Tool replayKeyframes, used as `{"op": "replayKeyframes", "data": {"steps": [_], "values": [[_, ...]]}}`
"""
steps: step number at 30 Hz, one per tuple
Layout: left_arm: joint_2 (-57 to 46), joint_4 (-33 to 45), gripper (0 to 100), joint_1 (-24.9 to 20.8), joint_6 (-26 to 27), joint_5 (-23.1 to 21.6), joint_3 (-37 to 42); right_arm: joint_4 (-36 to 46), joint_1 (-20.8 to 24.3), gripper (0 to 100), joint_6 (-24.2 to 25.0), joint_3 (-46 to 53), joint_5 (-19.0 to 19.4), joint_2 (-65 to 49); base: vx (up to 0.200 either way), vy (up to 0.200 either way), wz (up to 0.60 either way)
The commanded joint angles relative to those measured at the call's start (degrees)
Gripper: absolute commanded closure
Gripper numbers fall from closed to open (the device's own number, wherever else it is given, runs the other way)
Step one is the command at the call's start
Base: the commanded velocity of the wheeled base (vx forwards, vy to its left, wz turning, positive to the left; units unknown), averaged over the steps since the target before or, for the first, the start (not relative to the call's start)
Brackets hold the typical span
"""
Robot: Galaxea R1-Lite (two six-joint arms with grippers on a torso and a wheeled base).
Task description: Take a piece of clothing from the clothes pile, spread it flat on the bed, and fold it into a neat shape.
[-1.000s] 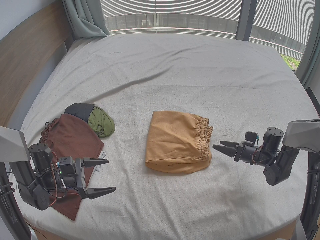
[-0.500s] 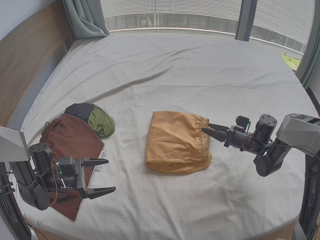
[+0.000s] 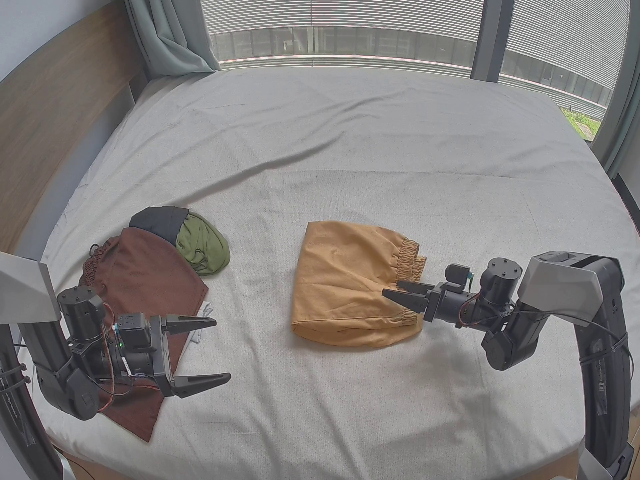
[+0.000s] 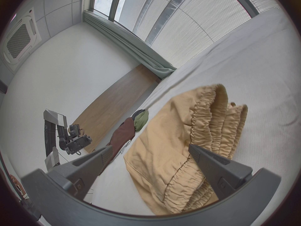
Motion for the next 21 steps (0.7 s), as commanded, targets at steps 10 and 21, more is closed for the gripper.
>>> {"op": "replayKeyframes", "data": {"steps": [10, 21], "values": [[-0.02, -0.01, 0, -0.05, 0.04, 0.0, 0.24, -0.19, -0.02, 0, -0.91, -0.68, 0.02, 3.91, 0.0, 0.0, 0.0], [-3.19, 0.07, 0, -2.07, -0.49, 0.0, 0.94, -0.1, -0.02, 0, -2.85, 13.11, -1.12, -19.2, 0.0, 0.0, 0.0]]}}
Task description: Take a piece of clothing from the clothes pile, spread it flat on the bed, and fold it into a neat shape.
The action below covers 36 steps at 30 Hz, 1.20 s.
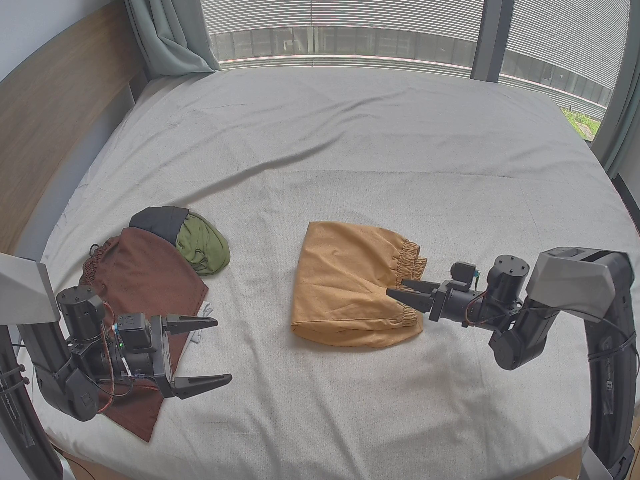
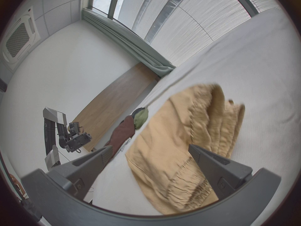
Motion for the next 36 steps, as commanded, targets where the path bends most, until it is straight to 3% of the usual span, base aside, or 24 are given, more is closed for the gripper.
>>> {"op": "replayKeyframes", "data": {"steps": [1, 9, 13, 16, 17, 18, 29, 36], "values": [[-3.16, 0.05, 0, -1.9, -0.38, 0.0, 0.92, -0.21, -0.03, 0, -1.59, 11.16, -1.34, -18.84, 0.0, 0.0, 0.0], [-9.4, 0.75, 0, -3.83, -0.47, 0.09, 3.03, -0.03, -2.14, 0, -8.97, 26.9, -2.3, -34.31, 0.0, 0.0, 0.0], [-14.58, 0.93, 0, -4.1, -0.47, 0.09, 6.02, -0.03, -3.45, 0, -11.78, 33.84, -6.17, -40.38, 0.0, 0.0, 0.0], [-18.01, 0.84, 0, -5.24, -0.2, -0.27, 8.13, -0.03, -5.91, 0, -15.39, 37.27, -6.61, -43.19, 0.0, 0.0, 0.0], [-20.56, 0.75, 0, -7.0, -0.2, -0.35, 10.24, -0.03, -9.34, 0, -19.61, 39.2, -6.52, -46.09, 0.0, 0.0, 0.0], [-21.44, 0.75, 0, -7.26, -0.29, -0.35, 10.85, -0.03, -10.4, 0, -20.22, 39.99, -6.61, -47.58, 0.0, 0.0, 0.0], [-32.69, 2.25, 0, -10.78, -1.61, 0.35, 13.67, 0.23, -11.54, 0, -20.22, 51.51, -6.52, -67.71, 0.0, 0.0, 0.0], [-36.47, 3.92, 0, -10.07, -2.84, 4.92, 13.67, 11.31, -11.72, 0, -20.13, 51.51, -6.96, -83.27, 0.0, 0.0, 0.0]]}}
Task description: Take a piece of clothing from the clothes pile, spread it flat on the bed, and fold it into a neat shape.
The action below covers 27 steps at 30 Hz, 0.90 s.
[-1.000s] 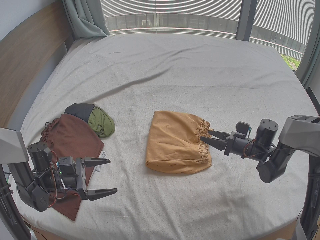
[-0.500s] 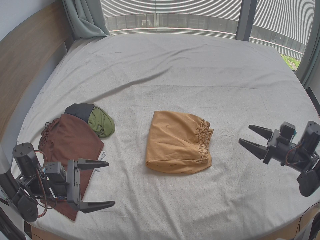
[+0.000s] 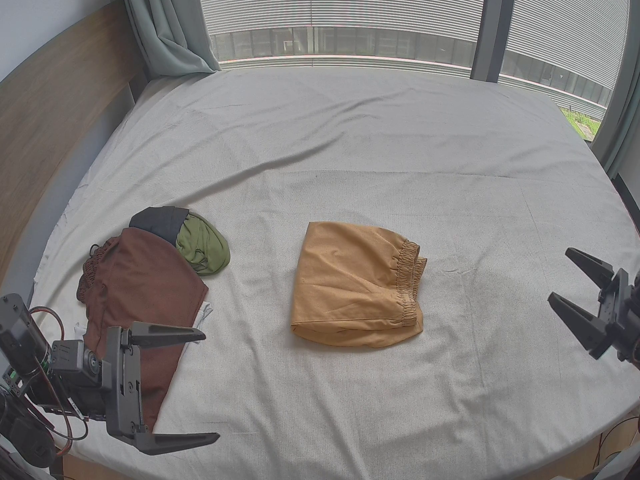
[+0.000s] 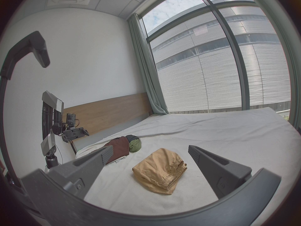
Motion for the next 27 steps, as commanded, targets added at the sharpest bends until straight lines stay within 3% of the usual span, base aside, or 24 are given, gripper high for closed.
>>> {"op": "replayKeyframes", "data": {"steps": [1, 4, 8, 9, 10, 13, 15, 18, 21, 24, 25, 27], "values": [[-7.27, 2.08, 0, 0.84, -0.75, 3.01, 1.05, 12.47, -1.32, 0, -0.29, 1.57, -0.34, -20.88, 0.0, 0.0, 0.0], [-9.73, 3.48, 0, 1.99, -0.75, 3.01, 1.05, 19.94, -3.25, 0, -0.2, 1.57, -0.25, -28.43, 0.0, 0.0, 0.0], [-15.35, 7.61, 0, 3.13, -0.75, 3.19, 1.05, 40.33, -4.92, 0, 0.06, 1.48, -0.08, -47.15, 0.0, 0.0, 0.0], [-15.79, 7.88, 0, 3.39, -0.75, 3.19, 1.05, 41.65, -4.92, 0, 0.06, 1.48, -0.08, -48.38, 0.0, 0.0, 0.0], [-18.08, 9.64, 0, 4.53, -0.75, 3.19, 1.05, 49.38, -4.75, 0, 0.94, 1.13, -0.08, -54.89, 0.0, 0.0, 0.0], [-20.89, 12.27, 0, 5.85, -0.84, 3.19, 1.05, 57.29, -4.48, 0, 3.4, 0.52, 0.27, -62.45, 0.0, 0.0, 0.0], [-25.37, 16.75, 0, 7.87, -0.84, 3.1, 1.05, 66.87, -3.6, 0, 7.09, -0.62, 0.62, -71.5, 0.0, 0.0, 0.0], [-31.0, 22.38, 0, 8.84, -1.11, 3.19, 1.05, 72.85, -2.02, 0, 8.32, -0.71, 0.89, -75.19, 0.0, 0.0, 0.0], [-37.5, 28.88, 0, 10.6, -2.25, 3.19, 1.05, 72.15, -1.93, 0, 7.88, 1.57, 0.62, -75.19, 0.0, 0.0, 0.0], [-42.78, 34.42, 0, 13.24, -2.34, 3.19, 1.05, 75.75, -1.93, 0, 5.42, 1.57, -1.92, -75.19, 0.0, 0.0, 0.0], [-46.99, 39.61, 0, 15.43, -2.34, 3.19, 1.05, 79.88, -1.85, 0, 1.73, 1.57, -8.08, -75.19, 0.0, 0.0, 0.0], [-53.41, 47.69, 0, 18.68, -2.42, 3.71, 1.05, 79.88, -2.02, 0, 0.59, 1.57, -17.92, -75.19, 0.0, 0.0, 0.0]]}}
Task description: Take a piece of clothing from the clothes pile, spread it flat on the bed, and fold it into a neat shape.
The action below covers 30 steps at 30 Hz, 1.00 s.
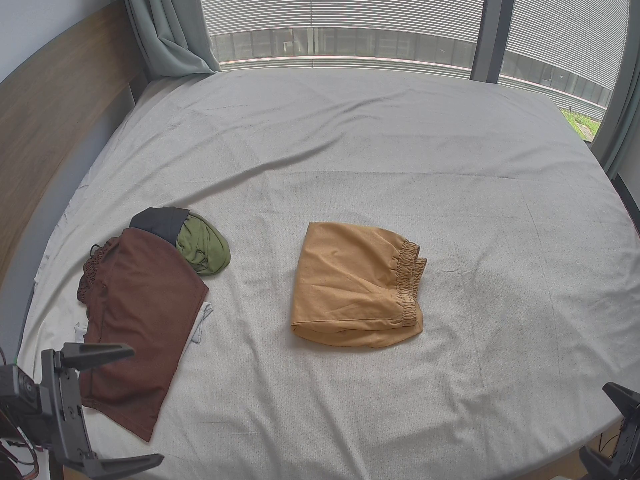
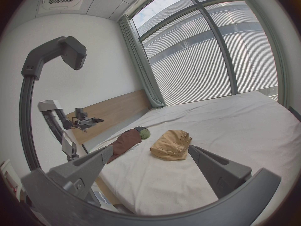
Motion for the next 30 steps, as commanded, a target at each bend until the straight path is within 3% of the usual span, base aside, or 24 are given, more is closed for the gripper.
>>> {"op": "replayKeyframes", "data": {"steps": [1, 2, 3, 6, 7, 8, 12, 13, 14, 15, 23, 26, 30], "values": [[-25.88, 21.34, 0, 10.82, -0.87, 0.91, 0.99, 8.43, 0.5, 0, -4.58, 1.04, -19.76, -8.24, 0.0, 0.0, 0.0], [-27.03, 22.75, 0, 11.26, -1.04, 0.99, 0.99, 8.43, 0.5, 0, -4.93, 1.04, -20.99, -8.24, 0.0, 0.0, 0.0], [-34.5, 32.15, 0, 13.37, -2.89, 1.26, 0.9, 8.51, 0.59, 0, -8.36, 1.04, -28.11, -8.24, 0.0, 0.0, 0.0], [-51.2, 45.51, 0, 17.42, -11.59, 4.51, 0.81, 9.57, 0.5, 0, -12.66, 1.04, -38.48, -8.24, 0.0, 0.0, 0.0], [-53.13, 46.48, 0, 17.85, -12.73, 5.12, 0.81, 9.66, 0.5, 0, -12.66, 1.04, -39.19, -8.24, 0.0, 0.0, 0.0], [-58.05, 50.61, 0, 21.63, -18.01, 6.71, 0.99, 9.83, 0.5, 0, -11.7, 1.04, -40.42, -8.24, 0.0, 0.0, 0.0], [-58.05, 51.31, 0, 29.63, -18.36, 7.41, 0.99, 10.97, 0.59, 0, -8.44, 1.04, -39.72, -8.24, 0.0, 0.0, 0.0], [-58.05, 51.31, 0, 32.53, -18.36, 7.41, 0.99, 12.29, 0.59, 0, -8.62, 1.04, -38.84, -8.24, 0.0, 0.0, 0.0], [-58.05, 51.31, 0, 32.53, -18.36, 7.41, 0.99, 12.29, 0.59, 0, -8.62, 1.04, -38.84, -8.24, 0.0, 0.0, 0.0], [-58.05, 51.31, 0, 36.49, -16.07, 7.41, 0.99, 12.73, 0.59, 0, -9.94, 1.04, -37.34, -8.24, 0.0, 0.0, 0.0], [-58.05, 51.49, 0, 39.48, -8.69, 8.02, 0.99, 12.73, 0.59, 0, -10.03, 1.04, -37.17, -8.24, 0.0, 0.0, 0.0], [-58.05, 51.84, 0, 35.61, 0.8, 7.15, 0.9, 12.73, 0.5, 0, -10.03, 1.04, -37.08, -8.24, 0.0, 0.0, 0.0], [-54.01, 51.84, 0, 26.91, 1.59, 7.15, 0.9, 12.73, 0.59, 0, -10.03, 1.04, -36.99, -8.24, 0.0, 0.0, 0.0]]}}
